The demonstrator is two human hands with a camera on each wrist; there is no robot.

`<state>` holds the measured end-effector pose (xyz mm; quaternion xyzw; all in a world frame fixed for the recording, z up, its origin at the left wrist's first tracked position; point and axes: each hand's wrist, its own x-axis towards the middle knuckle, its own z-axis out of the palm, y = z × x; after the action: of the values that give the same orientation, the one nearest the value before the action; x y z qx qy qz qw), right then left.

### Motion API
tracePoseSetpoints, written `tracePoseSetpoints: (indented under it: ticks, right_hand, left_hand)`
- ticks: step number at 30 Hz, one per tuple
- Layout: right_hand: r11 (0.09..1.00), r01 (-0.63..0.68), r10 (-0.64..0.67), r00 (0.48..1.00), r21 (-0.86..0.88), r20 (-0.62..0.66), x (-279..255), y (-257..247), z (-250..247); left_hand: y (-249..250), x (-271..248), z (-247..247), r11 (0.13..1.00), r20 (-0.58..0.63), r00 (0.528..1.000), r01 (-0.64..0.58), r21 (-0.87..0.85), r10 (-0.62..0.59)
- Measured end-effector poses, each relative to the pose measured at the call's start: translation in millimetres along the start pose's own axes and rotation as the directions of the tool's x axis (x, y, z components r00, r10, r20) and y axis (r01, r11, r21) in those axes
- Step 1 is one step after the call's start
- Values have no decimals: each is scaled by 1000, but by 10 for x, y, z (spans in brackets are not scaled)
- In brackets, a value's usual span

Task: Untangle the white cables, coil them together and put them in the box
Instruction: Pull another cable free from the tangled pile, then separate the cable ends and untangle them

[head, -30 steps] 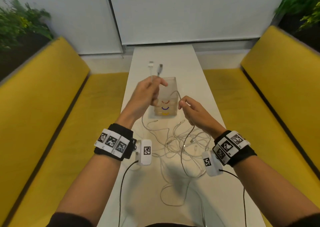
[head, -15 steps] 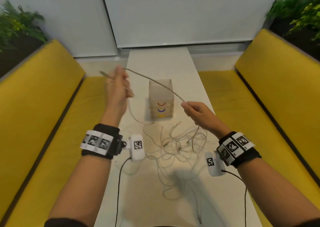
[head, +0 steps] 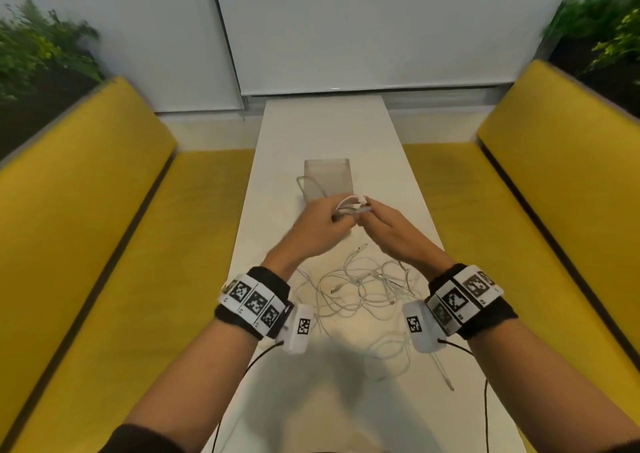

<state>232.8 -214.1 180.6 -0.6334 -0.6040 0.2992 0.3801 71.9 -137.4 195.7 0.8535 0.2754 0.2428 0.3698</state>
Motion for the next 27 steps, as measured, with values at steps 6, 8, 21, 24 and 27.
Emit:
tracePoseSetpoints:
  ticks: [6,8,21,24,27]
  right_hand:
    - [993,0,-6,999,117,54,-109,58,-132]
    - [993,-24,21,999,114,27,-151,188,-148]
    - [993,-116,104,966,-34,-235,-277,637,-253]
    - [995,-11,-2,992,-101,-123,-193,318,-243]
    - [994,77,-76,997,-81,22,-161,48,-222]
  left_hand:
    - [-138,2,-68,993,-4,999,51,-103,-52]
    - [-224,67,-237,979,-190,972,106,-176,-139]
    - [-306,16,-650,971,-495,836,221,-90,-236]
    - [-125,-29,-254,997,-218,974,55,-49,-64]
    - [-38,-20,37,995,22,1000,21,-95,-19]
